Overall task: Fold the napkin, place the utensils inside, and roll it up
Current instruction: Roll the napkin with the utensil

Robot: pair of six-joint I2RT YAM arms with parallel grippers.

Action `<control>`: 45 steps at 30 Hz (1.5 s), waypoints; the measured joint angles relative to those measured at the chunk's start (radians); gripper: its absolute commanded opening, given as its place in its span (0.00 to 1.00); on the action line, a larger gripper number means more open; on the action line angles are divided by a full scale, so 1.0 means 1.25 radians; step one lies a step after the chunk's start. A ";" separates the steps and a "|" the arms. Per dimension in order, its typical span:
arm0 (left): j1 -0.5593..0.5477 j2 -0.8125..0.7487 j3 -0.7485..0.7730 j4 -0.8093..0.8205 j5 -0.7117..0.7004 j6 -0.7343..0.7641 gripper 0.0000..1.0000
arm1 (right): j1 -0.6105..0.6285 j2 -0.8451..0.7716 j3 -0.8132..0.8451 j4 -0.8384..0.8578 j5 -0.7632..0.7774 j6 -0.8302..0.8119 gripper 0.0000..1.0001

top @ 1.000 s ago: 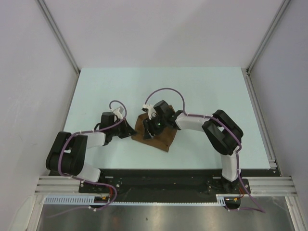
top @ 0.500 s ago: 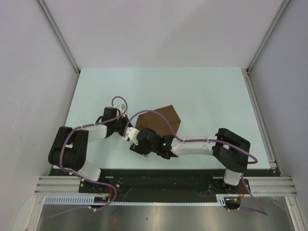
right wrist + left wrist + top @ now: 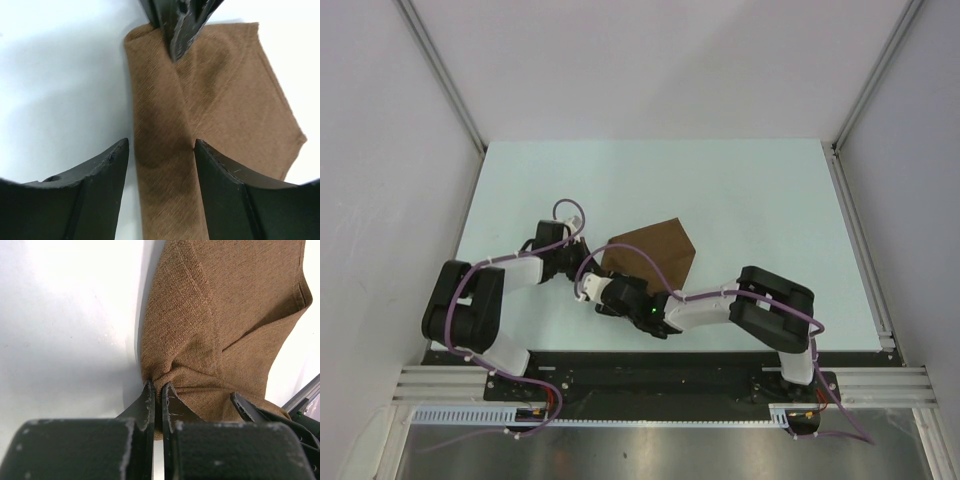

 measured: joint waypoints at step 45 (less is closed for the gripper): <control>-0.020 -0.357 -0.224 0.097 -0.059 -0.010 0.68 | -0.381 0.172 0.149 -0.125 -1.093 0.422 0.15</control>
